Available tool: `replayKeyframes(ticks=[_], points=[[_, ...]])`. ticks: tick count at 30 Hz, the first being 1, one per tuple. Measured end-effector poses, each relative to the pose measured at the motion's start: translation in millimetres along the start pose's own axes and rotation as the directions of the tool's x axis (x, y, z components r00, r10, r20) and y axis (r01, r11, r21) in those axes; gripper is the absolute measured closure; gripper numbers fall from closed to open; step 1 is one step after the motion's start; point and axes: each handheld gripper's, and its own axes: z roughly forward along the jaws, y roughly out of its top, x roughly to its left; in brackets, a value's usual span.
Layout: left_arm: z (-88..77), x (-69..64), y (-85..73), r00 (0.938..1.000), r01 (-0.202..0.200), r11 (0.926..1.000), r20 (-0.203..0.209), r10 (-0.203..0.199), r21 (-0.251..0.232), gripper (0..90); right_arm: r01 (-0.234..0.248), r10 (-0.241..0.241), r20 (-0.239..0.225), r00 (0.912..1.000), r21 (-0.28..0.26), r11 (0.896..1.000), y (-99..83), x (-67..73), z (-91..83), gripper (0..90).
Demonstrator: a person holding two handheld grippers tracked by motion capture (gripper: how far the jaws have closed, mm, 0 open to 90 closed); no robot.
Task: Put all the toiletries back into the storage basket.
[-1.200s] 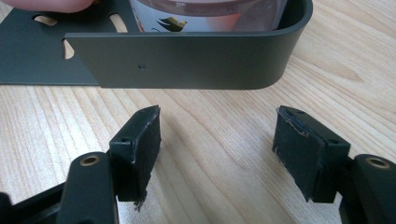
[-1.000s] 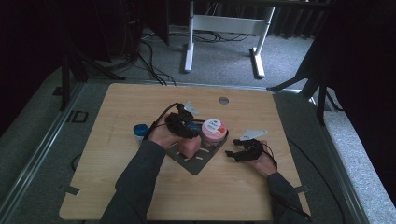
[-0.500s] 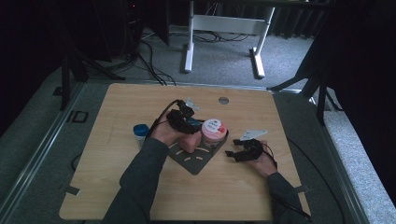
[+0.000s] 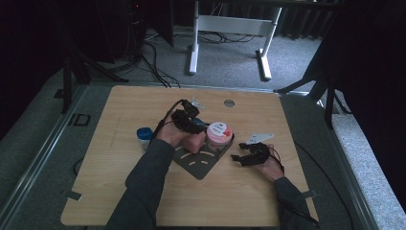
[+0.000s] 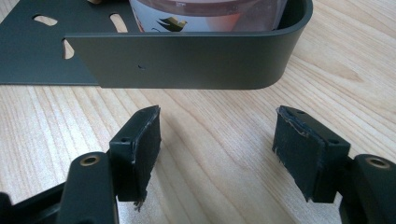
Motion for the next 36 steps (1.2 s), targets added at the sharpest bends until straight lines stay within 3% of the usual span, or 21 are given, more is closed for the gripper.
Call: replayKeyframes(ticks=[18,30,36], points=[[10.6,4.6,3.6,0.9984,0.050,0.9988,-0.028,-0.050,-0.002,53.0,-0.001,0.001,-0.002,1.0000,0.000,1.000,0.0,-0.2,0.0,31.8],[17.8,6.3,7.7,0.9936,0.091,0.9956,-0.064,-0.092,-0.019,53.0,-0.002,0.002,-0.003,1.0000,-0.001,1.000,0.0,-0.4,-0.1,31.8],[21.6,5.0,12.4,0.9920,0.087,0.9961,-0.091,-0.088,-0.018,53.0,-0.002,0.002,-0.003,1.0000,-0.001,1.000,-0.1,-0.5,-0.1,31.8]])
